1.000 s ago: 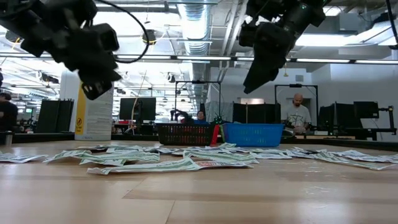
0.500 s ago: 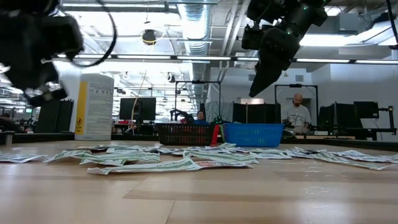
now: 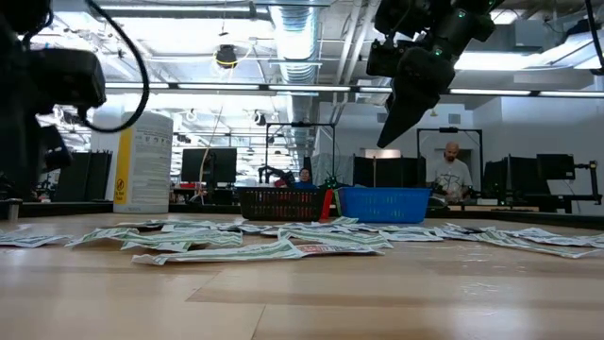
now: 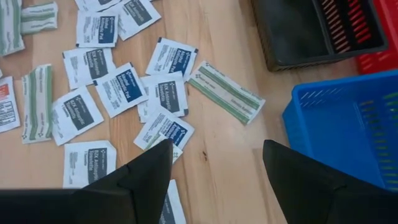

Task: Pick & Place First Aid Supplies
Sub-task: Put the ointment pack into the green basket

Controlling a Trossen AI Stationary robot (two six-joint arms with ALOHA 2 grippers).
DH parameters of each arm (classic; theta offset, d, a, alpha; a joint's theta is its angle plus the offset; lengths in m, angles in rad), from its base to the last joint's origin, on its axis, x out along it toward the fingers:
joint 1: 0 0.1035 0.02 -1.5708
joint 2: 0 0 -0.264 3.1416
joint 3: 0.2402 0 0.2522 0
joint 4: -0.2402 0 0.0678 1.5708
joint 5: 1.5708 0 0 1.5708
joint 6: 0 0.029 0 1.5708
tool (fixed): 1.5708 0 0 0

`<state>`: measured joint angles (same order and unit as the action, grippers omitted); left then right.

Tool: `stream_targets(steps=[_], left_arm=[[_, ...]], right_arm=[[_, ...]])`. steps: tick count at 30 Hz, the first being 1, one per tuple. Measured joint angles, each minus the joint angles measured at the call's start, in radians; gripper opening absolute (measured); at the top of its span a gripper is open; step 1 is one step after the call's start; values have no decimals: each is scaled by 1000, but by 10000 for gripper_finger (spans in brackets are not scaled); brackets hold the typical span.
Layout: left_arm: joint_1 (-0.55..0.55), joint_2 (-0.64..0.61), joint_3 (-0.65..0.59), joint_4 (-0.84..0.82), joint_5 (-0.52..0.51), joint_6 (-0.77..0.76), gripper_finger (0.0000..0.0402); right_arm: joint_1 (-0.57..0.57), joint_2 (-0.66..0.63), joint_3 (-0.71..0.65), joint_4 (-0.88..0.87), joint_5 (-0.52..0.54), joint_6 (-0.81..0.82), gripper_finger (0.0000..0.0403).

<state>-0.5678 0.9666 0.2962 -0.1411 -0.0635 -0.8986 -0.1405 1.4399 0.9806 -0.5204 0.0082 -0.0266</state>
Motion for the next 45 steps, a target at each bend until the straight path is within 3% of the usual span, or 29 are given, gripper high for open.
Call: stream_targets(steps=[12, 27, 31, 37, 45], left_arm=[[-90, 236, 2, 83, -61, 16, 104], [-102, 271, 3, 111, -85, 37, 101], [-101, 271, 2, 107, -85, 38, 78], [-101, 272, 1, 104, -87, 34, 10], [-97, 255, -2, 131, -146, 45, 4]], right_arm=[[-7, 0, 0, 1, 0, -11, 244], [-47, 1, 0, 4, 0, -10, 244], [-47, 1, 0, 6, 0, -10, 244], [-47, 1, 0, 8, 0, -10, 244], [-47, 1, -1, 12, 0, -7, 244]])
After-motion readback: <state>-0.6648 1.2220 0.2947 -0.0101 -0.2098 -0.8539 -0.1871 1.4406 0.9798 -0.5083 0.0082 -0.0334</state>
